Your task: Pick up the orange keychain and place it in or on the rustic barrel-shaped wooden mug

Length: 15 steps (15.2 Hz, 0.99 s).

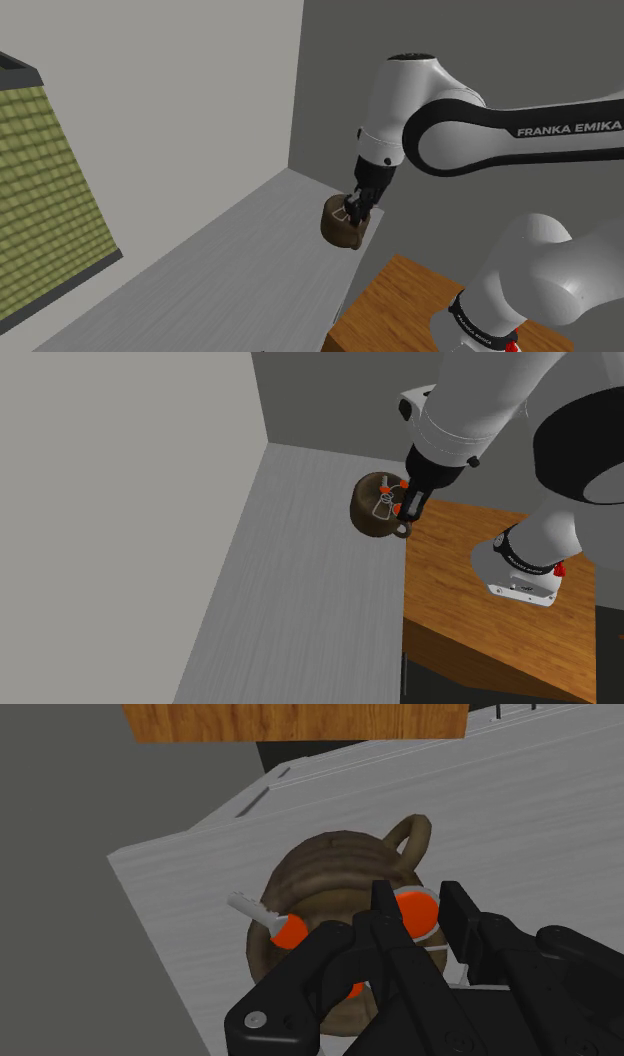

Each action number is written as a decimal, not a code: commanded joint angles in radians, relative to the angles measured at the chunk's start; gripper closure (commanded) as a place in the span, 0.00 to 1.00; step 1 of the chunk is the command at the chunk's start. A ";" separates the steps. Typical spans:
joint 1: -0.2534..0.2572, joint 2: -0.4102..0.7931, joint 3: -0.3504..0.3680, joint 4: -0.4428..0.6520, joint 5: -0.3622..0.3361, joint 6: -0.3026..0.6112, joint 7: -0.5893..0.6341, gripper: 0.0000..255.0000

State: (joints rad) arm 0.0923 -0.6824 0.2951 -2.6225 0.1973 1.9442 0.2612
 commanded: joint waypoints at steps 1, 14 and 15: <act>0.001 0.006 0.005 -0.025 0.004 0.032 -0.001 1.00; 0.002 0.013 0.008 -0.033 0.006 0.046 -0.001 0.00; 0.002 0.009 0.007 -0.032 0.006 0.042 -0.001 0.00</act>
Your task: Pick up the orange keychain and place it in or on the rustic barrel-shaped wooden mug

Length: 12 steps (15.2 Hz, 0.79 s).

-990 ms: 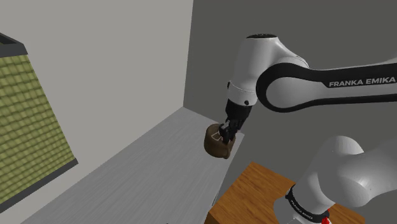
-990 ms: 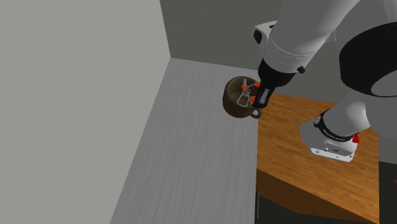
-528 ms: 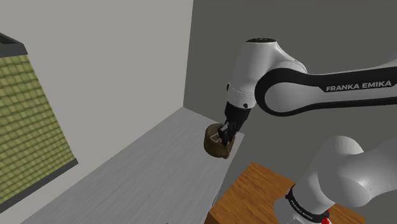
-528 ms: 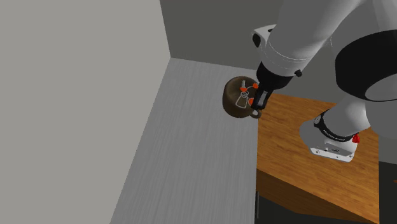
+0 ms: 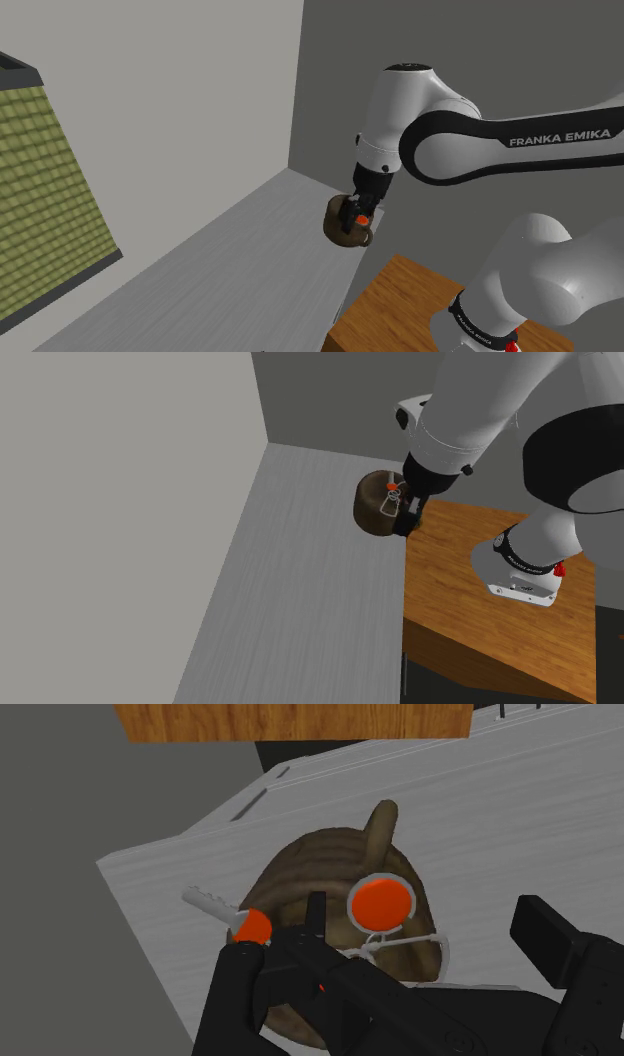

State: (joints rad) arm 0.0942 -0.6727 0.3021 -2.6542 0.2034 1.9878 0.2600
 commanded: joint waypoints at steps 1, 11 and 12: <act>-0.002 -0.010 -0.007 0.027 -0.005 -0.039 0.000 0.00; -0.007 -0.028 -0.023 0.109 -0.019 -0.139 0.002 0.00; -0.007 -0.028 -0.023 0.109 -0.019 -0.139 0.002 0.00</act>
